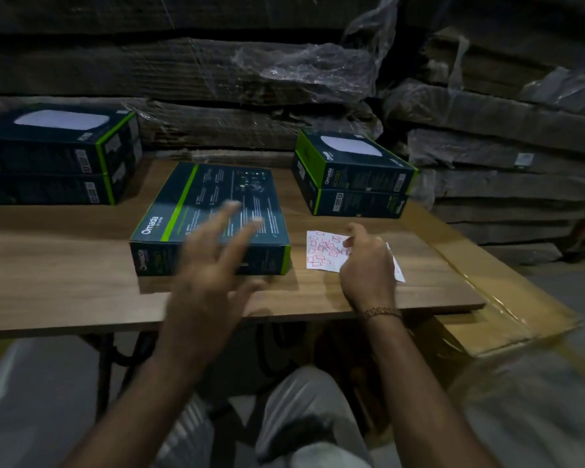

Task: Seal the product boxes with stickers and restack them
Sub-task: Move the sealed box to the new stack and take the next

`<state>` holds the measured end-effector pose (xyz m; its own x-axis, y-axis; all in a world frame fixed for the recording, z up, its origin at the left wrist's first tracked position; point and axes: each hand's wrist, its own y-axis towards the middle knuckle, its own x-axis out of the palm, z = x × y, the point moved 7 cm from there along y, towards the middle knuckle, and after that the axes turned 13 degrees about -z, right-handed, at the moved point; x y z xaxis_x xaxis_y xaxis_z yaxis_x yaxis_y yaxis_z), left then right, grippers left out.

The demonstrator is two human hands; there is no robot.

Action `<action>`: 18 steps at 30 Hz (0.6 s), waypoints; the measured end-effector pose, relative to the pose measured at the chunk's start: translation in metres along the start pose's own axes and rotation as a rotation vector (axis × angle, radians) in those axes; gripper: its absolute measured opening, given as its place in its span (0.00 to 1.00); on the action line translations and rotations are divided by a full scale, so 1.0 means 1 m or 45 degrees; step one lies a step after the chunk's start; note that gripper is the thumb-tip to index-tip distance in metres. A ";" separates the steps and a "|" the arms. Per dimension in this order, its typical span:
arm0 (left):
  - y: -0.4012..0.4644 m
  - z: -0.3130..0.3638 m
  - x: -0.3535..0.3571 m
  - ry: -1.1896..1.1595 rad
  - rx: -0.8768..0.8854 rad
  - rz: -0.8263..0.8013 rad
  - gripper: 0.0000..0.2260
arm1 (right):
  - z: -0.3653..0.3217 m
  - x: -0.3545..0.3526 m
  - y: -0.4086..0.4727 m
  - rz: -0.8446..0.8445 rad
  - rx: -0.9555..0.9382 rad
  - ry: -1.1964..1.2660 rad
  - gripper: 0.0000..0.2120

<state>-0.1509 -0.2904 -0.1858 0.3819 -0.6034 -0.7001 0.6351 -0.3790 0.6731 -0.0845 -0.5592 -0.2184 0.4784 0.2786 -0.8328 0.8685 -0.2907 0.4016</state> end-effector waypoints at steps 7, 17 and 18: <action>0.079 0.059 0.107 -0.534 -0.058 -0.748 0.54 | 0.006 -0.011 -0.005 0.103 -0.008 0.153 0.18; 0.085 0.035 0.162 -0.461 -0.228 -0.880 0.62 | 0.017 0.008 0.003 -0.052 0.070 0.061 0.15; 0.084 0.033 0.163 -0.464 -0.244 -0.875 0.64 | 0.017 0.010 0.004 -0.076 0.063 0.053 0.14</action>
<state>-0.0570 -0.4438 -0.2354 -0.3592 -0.4823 -0.7990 0.7656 -0.6419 0.0433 -0.0787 -0.5731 -0.2313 0.4316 0.3346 -0.8377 0.8887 -0.3167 0.3315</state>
